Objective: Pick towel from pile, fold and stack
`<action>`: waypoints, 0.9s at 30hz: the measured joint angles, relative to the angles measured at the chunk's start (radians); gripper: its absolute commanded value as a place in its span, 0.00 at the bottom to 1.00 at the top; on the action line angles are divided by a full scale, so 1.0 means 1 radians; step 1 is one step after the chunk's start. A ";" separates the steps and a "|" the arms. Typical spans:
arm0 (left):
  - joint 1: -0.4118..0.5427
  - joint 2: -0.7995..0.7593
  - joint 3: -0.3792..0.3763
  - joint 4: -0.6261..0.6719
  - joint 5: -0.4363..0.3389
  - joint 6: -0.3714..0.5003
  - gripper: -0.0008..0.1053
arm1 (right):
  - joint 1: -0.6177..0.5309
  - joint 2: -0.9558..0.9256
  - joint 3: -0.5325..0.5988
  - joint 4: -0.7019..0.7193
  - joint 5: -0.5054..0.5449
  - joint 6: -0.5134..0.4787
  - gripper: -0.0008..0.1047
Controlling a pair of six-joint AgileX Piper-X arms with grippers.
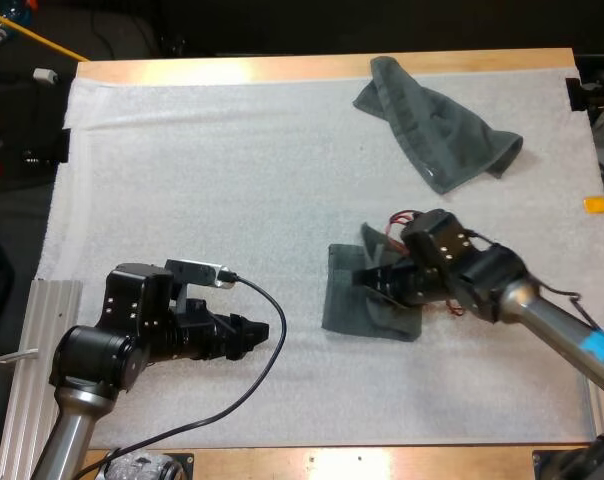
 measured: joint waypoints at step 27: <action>0.000 0.000 0.000 0.014 0.000 0.021 0.63 | 0.039 -0.039 0.000 -0.125 -0.182 0.117 0.58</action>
